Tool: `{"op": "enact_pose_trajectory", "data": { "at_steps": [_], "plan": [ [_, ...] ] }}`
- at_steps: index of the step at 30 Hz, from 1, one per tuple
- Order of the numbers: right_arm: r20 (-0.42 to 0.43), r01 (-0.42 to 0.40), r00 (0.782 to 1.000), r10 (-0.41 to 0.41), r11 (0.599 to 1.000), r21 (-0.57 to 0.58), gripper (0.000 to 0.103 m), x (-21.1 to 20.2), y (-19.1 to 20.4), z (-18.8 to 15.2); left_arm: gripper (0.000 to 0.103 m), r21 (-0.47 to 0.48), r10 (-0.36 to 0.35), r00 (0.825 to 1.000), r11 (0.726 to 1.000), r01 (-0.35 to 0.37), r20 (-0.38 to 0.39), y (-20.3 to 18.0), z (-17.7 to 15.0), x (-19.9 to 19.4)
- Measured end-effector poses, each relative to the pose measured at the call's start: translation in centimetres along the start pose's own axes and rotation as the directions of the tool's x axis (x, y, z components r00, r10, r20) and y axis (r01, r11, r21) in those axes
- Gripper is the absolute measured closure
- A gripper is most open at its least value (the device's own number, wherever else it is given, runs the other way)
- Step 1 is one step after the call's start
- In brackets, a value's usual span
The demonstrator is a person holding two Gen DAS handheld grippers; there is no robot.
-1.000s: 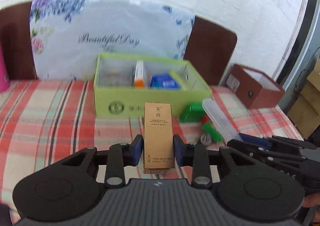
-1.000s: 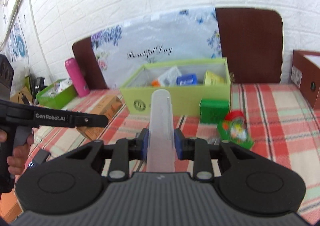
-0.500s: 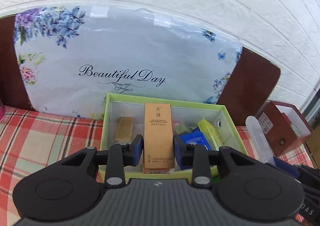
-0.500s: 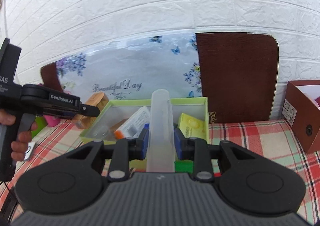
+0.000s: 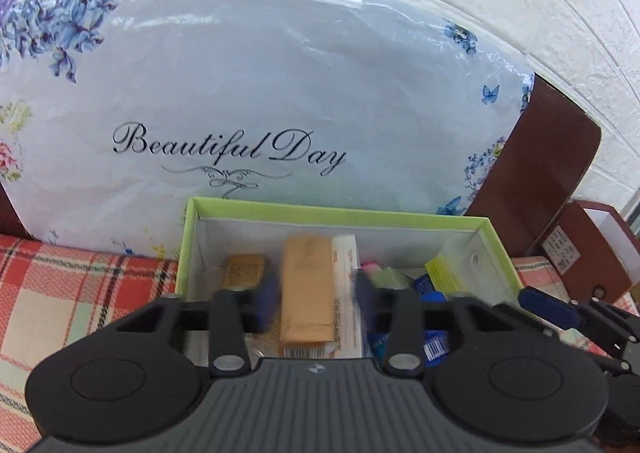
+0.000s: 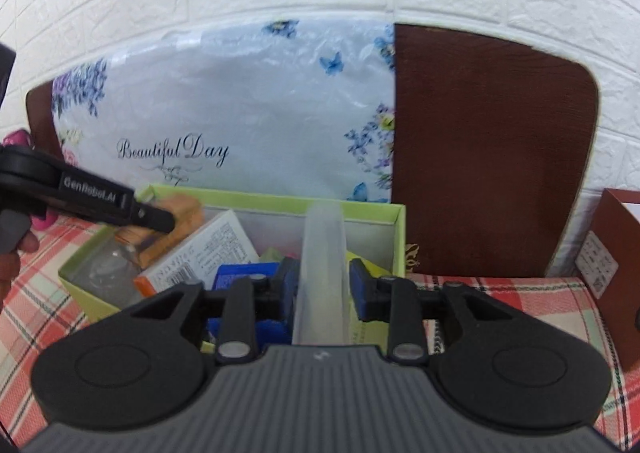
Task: Organize objects
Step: 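Lift the tube and gold box into the green box and release, then move the left tool to the steel wool scrubber and grasp it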
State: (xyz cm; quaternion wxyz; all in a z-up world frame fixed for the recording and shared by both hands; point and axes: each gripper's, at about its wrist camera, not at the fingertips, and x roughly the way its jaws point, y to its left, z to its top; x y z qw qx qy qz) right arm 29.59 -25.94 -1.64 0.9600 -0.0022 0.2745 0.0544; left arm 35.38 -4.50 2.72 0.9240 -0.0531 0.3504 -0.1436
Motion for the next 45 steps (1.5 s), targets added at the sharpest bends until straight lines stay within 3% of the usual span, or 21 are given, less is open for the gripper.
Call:
{"op": "enact_pose_trajectory", "data": {
  "at_steps": [1,3,8,13,24,33,45],
  "plan": [
    [-0.004,0.014,1.0,-0.014,1.0,-0.004,0.038,0.2,0.1,-0.2,0.017,0.013,0.034,0.999,0.999,-0.035,0.027,-0.2,-0.3,-0.3],
    [0.019,0.03,0.999,-0.029,0.999,-0.018,0.028,-0.1,0.1,-0.8,0.016,0.041,0.084,0.993,0.995,-0.088,0.087,-0.5,-0.9,-1.2],
    [0.065,0.008,0.998,-0.009,1.0,0.011,0.009,-2.2,-0.1,-1.5,0.016,0.015,0.065,0.995,0.998,-0.066,0.072,-0.3,-1.6,-2.9],
    [0.097,0.017,0.995,-0.019,1.0,0.017,0.0,-4.8,0.3,-1.3,0.016,0.036,0.081,0.994,0.996,-0.084,0.077,-1.4,-2.2,-5.1],
    [0.157,0.005,0.988,-0.01,1.0,0.027,0.0,-12.2,1.2,-2.1,0.016,0.066,0.075,0.99,0.994,-0.083,0.115,-4.3,-4.7,-11.9],
    [0.146,0.044,0.988,-0.047,0.999,0.021,0.0,-16.9,1.8,-5.3,0.016,0.103,0.062,0.989,0.992,-0.076,0.134,-5.7,-8.6,-15.5],
    [0.066,0.023,0.997,-0.029,0.995,0.093,0.0,-18.9,1.6,-11.7,0.016,-0.015,0.067,0.997,0.998,-0.066,0.049,-3.6,-15.2,-16.0]
  ]
}}
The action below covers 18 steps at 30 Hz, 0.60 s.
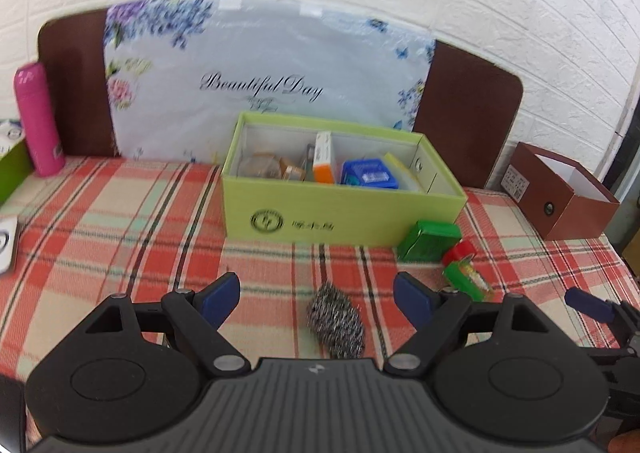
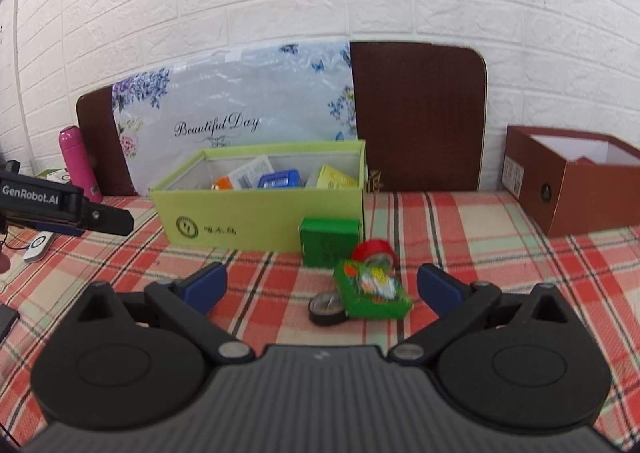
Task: Organize objects
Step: 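Move the left tool to the steel wool scrubber and grasp it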
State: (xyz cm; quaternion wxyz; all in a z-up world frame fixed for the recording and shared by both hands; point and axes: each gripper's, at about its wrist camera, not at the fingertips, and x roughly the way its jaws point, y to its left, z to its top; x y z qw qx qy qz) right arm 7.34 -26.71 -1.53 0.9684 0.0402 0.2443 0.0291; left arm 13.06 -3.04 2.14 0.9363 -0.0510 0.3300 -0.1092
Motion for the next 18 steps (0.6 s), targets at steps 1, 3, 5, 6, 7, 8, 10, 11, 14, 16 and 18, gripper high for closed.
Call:
{"op": "enact_pose_trajectory", "data": {
  "at_steps": [1,3,5,6,7,8,10,11,14,16,18],
  "plan": [
    [-0.007,0.001,1.0,-0.001,1.0,0.004,0.0,0.1,0.0,-0.5,0.016,-0.007,0.006,1.0,1.0,-0.006,-0.009,0.1,-0.5,0.2],
    [-0.023,0.003,1.0,-0.003,1.0,0.013,0.0,0.2,0.0,-1.4,0.016,-0.016,0.015,0.999,1.0,-0.016,-0.029,0.3,-1.3,0.6],
    [-0.043,0.001,0.999,0.0,1.0,0.028,0.0,0.4,0.0,-2.4,0.016,-0.027,0.022,0.998,0.999,-0.024,-0.053,0.4,-2.2,1.2],
    [-0.053,-0.001,0.999,0.003,0.999,0.034,0.0,0.5,0.0,-2.8,0.016,-0.034,0.022,0.998,0.999,-0.024,-0.065,0.4,-2.6,1.5],
    [-0.063,-0.002,0.998,0.005,0.999,0.039,0.0,0.6,0.0,-3.3,0.016,-0.042,0.018,0.997,0.999,-0.021,-0.076,0.5,-3.0,1.9],
    [-0.072,0.0,0.997,0.003,0.999,0.039,0.0,0.7,0.0,-3.7,0.016,-0.052,0.014,0.996,0.998,-0.019,-0.084,0.6,-3.3,2.3],
    [-0.09,0.006,0.996,-0.002,0.999,0.036,0.0,0.9,0.1,-4.4,0.016,-0.077,0.019,0.995,0.997,-0.027,-0.101,0.6,-3.8,3.3],
    [-0.098,0.006,0.995,-0.002,0.999,0.037,0.0,1.0,0.1,-4.7,0.016,-0.09,0.024,0.993,0.995,-0.034,-0.112,0.5,-3.9,3.9],
    [-0.107,0.004,0.994,0.001,0.999,0.04,0.0,1.0,0.0,-5.1,0.016,-0.123,0.029,0.989,0.991,-0.047,-0.147,0.2,-3.8,5.9],
    [-0.106,0.006,0.994,-0.002,0.999,0.038,0.0,1.0,-0.1,-5.2,0.016,-0.133,0.026,0.988,0.99,-0.047,-0.155,-0.2,-3.7,6.9],
    [-0.108,0.009,0.994,-0.005,0.999,0.041,0.0,1.1,-0.4,-5.1,0.018,-0.121,0.021,0.988,0.992,-0.04,-0.154,-0.7,-3.6,7.8]
  ]
}}
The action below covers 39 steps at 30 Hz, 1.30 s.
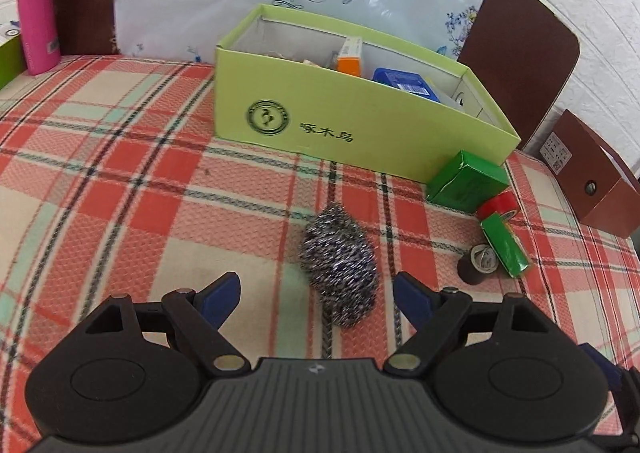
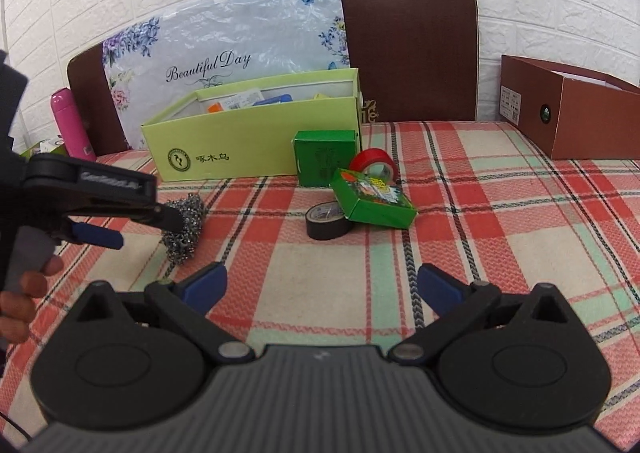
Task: Organize objects
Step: 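Move the left tool to the steel wool scrubber and grasp it, then lift the steel wool scrubber with the left tool while the right tool grasps the green candy box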
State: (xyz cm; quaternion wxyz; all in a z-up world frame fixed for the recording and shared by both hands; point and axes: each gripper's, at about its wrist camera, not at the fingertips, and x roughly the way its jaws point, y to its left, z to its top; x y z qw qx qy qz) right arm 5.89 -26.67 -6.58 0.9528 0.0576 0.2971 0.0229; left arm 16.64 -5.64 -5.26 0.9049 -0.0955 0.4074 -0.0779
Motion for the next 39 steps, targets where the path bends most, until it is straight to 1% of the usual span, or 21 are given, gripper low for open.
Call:
{"op": "enact_pose_trajectory", "data": {
  "at_steps": [2,3,4,6,10,14,17,20,22,23,24,25,27,28,30,32,34,38,39],
  "plan": [
    [0.001,0.003,1.0,-0.003,1.0,0.004,0.0,0.1,-0.4,0.1,0.03,0.024,0.0,1.0,1.0,0.0,-0.012,-0.3,0.2,1.1],
    [0.002,0.003,1.0,-0.003,1.0,0.004,0.0,0.1,-0.5,0.2,0.046,0.035,-0.008,1.0,0.999,0.009,-0.024,-0.4,0.2,1.6],
    [0.005,0.002,1.0,-0.002,1.0,0.001,0.0,0.2,-0.7,0.3,0.059,0.034,-0.032,0.999,0.999,0.034,-0.04,-0.2,0.2,2.0],
    [0.016,0.005,1.0,-0.005,1.0,0.0,0.0,0.5,-1.1,0.6,0.064,0.014,-0.074,0.997,0.997,0.074,-0.034,0.4,0.1,1.9],
    [0.029,0.013,0.999,-0.014,1.0,0.02,0.0,1.9,-2.2,1.9,0.066,0.041,-0.107,0.993,0.993,0.109,-0.056,0.7,-0.1,0.9],
    [0.036,-0.022,0.999,0.02,0.998,0.054,0.0,4.5,-3.6,3.5,0.066,0.08,-0.134,0.988,0.987,0.14,-0.07,0.8,-0.8,-0.2],
    [0.009,-0.073,0.997,0.072,0.992,0.106,0.0,7.2,-5.2,4.8,0.066,0.099,-0.163,0.983,0.98,0.171,-0.079,1.0,-1.2,-1.0],
    [-0.011,-0.087,0.996,0.09,0.982,0.166,0.002,9.8,-6.9,5.5,0.066,0.109,-0.173,0.982,0.978,0.181,-0.075,1.5,-1.4,-1.6],
    [-0.048,-0.096,0.993,0.106,0.978,0.187,0.008,11.2,-7.6,5.5,0.066,0.115,-0.175,0.982,0.976,0.183,-0.076,1.8,-1.5,-1.8],
    [-0.067,-0.106,0.99,0.121,0.975,0.197,0.017,11.6,-7.8,5.4,0.066,0.111,-0.176,0.981,0.977,0.183,-0.076,2.0,-1.5,-1.8],
    [-0.084,-0.114,0.987,0.134,0.971,0.211,0.035,11.9,-8.0,5.3,0.066,0.106,-0.174,0.982,0.978,0.181,-0.078,2.3,-1.5,-1.8],
    [-0.096,-0.113,0.986,0.139,0.965,0.238,0.036,11.9,-8.2,4.9,0.065,0.103,-0.169,0.982,0.979,0.177,-0.079,2.4,-1.5,-1.7],
    [-0.073,-0.108,0.989,0.132,0.958,0.264,0.037,11.1,-8.2,4.5,0.065,0.101,-0.161,0.983,0.98,0.169,-0.085,2.5,-1.6,-1.6],
    [-0.053,-0.096,0.992,0.114,0.96,0.262,0.037,10.2,-7.8,4.2,0.065,0.1,-0.162,0.983,0.98,0.171,-0.089,2.6,-1.6,-1.6],
    [-0.014,-0.068,0.997,0.073,0.974,0.217,0.038,8.1,-6.7,3.7,0.065,0.097,-0.172,0.98,0.979,0.181,-0.096,2.6,-1.8,-1.7],
    [0.004,-0.04,0.999,0.04,0.989,0.144,0.039,5.6,-4.9,3.1,0.066,0.098,-0.184,0.978,0.976,0.193,-0.101,2.6,-2.1,-2.0],
    [0.014,-0.053,0.999,0.052,0.995,0.086,0.039,3.4,-3.2,2.1,0.066,0.108,-0.187,0.976,0.974,0.198,-0.108,2.4,-2.5,-2.3],
    [-0.031,-0.088,0.996,0.087,0.996,-0.007,0.04,0.3,0.5,-0.3,0.065,0.14,-0.192,0.974,0.968,0.208,-0.121,2.0,-3.8,-3.2],
    [-0.047,-0.096,0.994,0.095,0.995,-0.031,0.04,-0.1,1.3,-0.8,0.064,0.15,-0.19,0.974,0.967,0.207,-0.124,2.0,-4.1,-3.4]
  ]
}}
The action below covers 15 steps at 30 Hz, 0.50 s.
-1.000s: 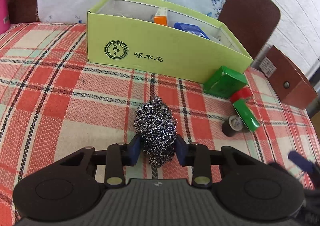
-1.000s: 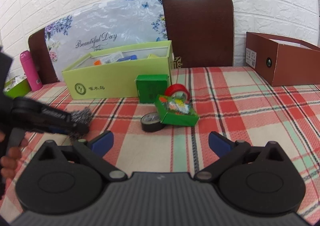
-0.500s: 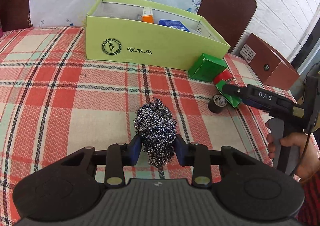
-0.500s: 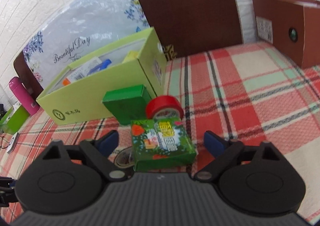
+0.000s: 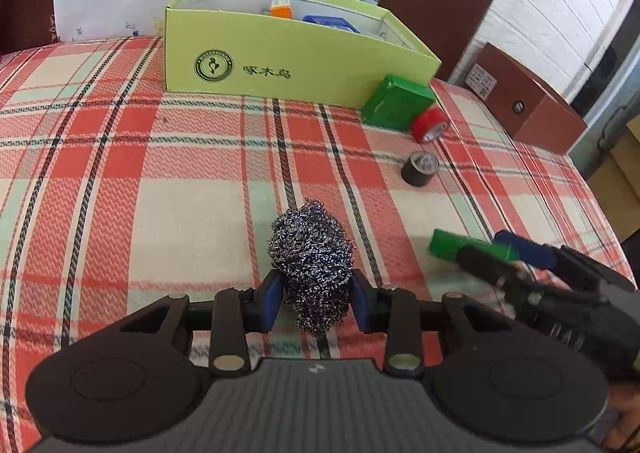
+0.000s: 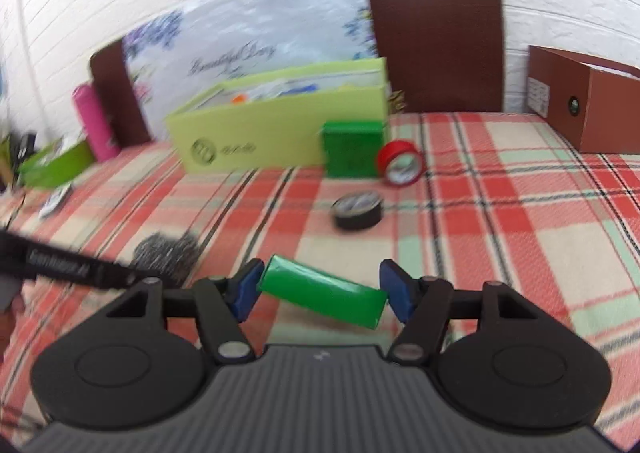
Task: Organize objects
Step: 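Lift the steel wool scrubber with the left tool while the right tool grasps the green candy box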
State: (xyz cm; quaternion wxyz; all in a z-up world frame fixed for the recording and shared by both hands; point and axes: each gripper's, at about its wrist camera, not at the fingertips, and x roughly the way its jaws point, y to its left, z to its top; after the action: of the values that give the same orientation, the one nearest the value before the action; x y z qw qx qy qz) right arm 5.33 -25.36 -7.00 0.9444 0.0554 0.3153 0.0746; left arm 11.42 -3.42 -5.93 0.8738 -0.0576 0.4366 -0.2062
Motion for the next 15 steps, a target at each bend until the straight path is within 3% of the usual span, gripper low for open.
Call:
{"op": "enact_pose_trajectory", "data": {
  "at_steps": [3,6,15],
  "plan": [
    [-0.023,-0.045,0.999,0.044,0.999,-0.026,0.036,-0.6,1.4,-1.2,0.052,0.023,0.037,0.999,0.999,-0.038,0.011,-0.3,-0.8,-0.5],
    [-0.034,-0.025,0.999,0.024,0.999,-0.045,0.022,-0.5,1.8,-1.6,0.051,0.01,0.053,0.998,0.999,-0.053,0.027,-0.2,-0.8,-0.7],
    [-0.087,-0.016,0.996,0.009,0.996,-0.083,0.026,-0.3,2.4,-2.6,0.054,0.011,0.056,0.998,0.998,-0.056,0.032,-0.1,-0.6,-0.4]
  ]
}}
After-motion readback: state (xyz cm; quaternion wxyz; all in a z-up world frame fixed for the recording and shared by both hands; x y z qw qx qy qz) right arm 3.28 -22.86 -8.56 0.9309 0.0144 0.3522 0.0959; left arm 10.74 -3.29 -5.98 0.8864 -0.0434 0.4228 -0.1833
